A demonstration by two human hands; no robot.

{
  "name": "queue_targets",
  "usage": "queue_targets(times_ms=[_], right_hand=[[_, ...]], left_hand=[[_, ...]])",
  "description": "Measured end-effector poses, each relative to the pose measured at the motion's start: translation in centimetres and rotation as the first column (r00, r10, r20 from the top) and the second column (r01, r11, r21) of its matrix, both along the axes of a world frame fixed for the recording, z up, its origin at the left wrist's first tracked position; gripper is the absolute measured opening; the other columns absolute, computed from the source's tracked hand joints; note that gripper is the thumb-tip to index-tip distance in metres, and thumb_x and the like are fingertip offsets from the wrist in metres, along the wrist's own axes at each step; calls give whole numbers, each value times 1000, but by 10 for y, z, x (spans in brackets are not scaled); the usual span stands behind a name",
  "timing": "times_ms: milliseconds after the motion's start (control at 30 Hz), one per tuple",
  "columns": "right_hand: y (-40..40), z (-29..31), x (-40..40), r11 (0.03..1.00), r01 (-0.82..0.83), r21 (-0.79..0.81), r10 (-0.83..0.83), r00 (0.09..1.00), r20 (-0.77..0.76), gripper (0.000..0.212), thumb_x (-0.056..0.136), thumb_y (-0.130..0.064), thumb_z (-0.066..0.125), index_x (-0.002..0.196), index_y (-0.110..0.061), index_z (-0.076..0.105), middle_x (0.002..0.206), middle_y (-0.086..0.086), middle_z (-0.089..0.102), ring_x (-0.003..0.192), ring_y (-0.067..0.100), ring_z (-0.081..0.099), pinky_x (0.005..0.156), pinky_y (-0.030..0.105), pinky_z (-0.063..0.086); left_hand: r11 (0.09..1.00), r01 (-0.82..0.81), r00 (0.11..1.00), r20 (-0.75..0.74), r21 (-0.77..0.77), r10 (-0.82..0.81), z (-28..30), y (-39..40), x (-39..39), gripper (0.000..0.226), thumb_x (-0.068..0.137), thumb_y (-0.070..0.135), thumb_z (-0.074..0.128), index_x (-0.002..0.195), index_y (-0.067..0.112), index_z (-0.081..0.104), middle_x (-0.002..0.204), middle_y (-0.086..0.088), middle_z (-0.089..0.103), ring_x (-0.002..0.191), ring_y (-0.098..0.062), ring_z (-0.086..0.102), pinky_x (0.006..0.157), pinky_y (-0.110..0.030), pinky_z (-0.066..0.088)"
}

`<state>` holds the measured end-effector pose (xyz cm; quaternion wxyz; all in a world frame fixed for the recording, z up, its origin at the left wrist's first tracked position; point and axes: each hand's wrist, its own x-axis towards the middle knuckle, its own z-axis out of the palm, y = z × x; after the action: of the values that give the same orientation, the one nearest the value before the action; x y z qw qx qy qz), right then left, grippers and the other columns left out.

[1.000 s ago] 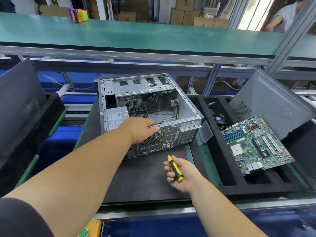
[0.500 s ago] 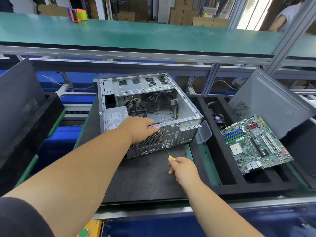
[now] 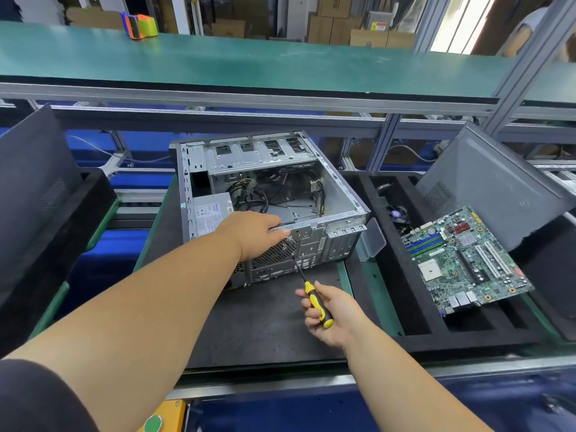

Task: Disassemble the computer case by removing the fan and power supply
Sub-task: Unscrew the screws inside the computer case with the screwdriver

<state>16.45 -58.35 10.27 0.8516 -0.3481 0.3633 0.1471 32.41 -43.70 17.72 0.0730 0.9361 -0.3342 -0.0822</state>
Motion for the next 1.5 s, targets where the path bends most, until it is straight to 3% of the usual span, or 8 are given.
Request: queue_targets(times_ms=[267, 467, 833, 933, 1033, 1100, 1300, 1500], right_hand=[[9, -5, 3, 926, -57, -372, 38, 998, -57, 30, 104, -29, 48, 89, -9, 63, 54, -1, 50, 34, 8, 32, 35, 18, 26], [10, -10, -1, 570, -141, -810, 146, 987, -69, 24, 100, -30, 51, 92, -10, 62, 62, -3, 59, 40, 10, 40, 47, 22, 35], [17, 3, -1, -195, -249, -949, 206, 935, -288, 19, 101, -34, 47, 101, -15, 48, 89, 3, 61, 74, 23, 56, 54, 30, 32], [14, 0, 1, 42, -260, -965, 242, 939, -243, 21, 100, -35, 50, 99, -14, 52, 83, 1, 63, 69, 18, 54, 53, 29, 31], [9, -4, 2, 703, -212, -679, 142, 977, -157, 30, 100, -34, 51, 86, -10, 63, 63, 0, 62, 49, 13, 45, 49, 25, 32], [4, -7, -1, 928, -121, -353, 96, 992, -88, 35, 100, -31, 53, 84, -4, 69, 61, 4, 62, 43, 10, 43, 45, 20, 35], [1, -20, -9, 1000, -4, -23, 5, 999, 51, 32, 97, -34, 58, 84, -6, 64, 63, 3, 52, 35, 8, 28, 34, 19, 26], [9, -15, -6, 724, -133, -677, 160, 987, -23, 29, 100, -34, 52, 79, -14, 54, 56, 0, 43, 41, 11, 28, 43, 23, 23]], left_hand=[[1000, 3, 1000, 3, -5, -3, 0, 0, 0, 46, 98, 60, 32, 115, 28, 59, 102, -1, 66, 96, -24, 58, 79, -34, 45], [1000, 4, 1000, -3, -7, -4, 0, 0, 0, 45, 97, 60, 32, 114, 28, 59, 102, -2, 66, 94, -24, 58, 81, -35, 47], [1000, 1, 1000, 9, -24, -1, -2, 0, 1, 43, 97, 60, 33, 109, 28, 59, 92, 2, 62, 88, -22, 56, 72, -32, 42], [1000, -4, 1000, 3, -26, 4, -2, 0, 2, 43, 97, 60, 33, 111, 29, 59, 96, 1, 64, 91, -23, 57, 76, -33, 44], [1000, -5, 1000, 6, -19, 5, -2, 1, 2, 45, 97, 60, 33, 111, 27, 59, 97, -1, 65, 94, -25, 58, 80, -34, 47], [1000, -1, 1000, 14, -17, 1, -2, 0, 2, 45, 97, 60, 33, 112, 27, 58, 98, -1, 64, 92, -24, 57, 78, -34, 46], [1000, 0, 1000, 8, -20, 0, -4, 0, 3, 45, 97, 61, 32, 112, 28, 58, 94, 0, 62, 90, -23, 56, 74, -33, 43], [1000, 8, 1000, 20, -10, -8, -3, 0, 3, 45, 97, 60, 32, 108, 26, 58, 92, -1, 62, 93, -26, 58, 75, -33, 44]])
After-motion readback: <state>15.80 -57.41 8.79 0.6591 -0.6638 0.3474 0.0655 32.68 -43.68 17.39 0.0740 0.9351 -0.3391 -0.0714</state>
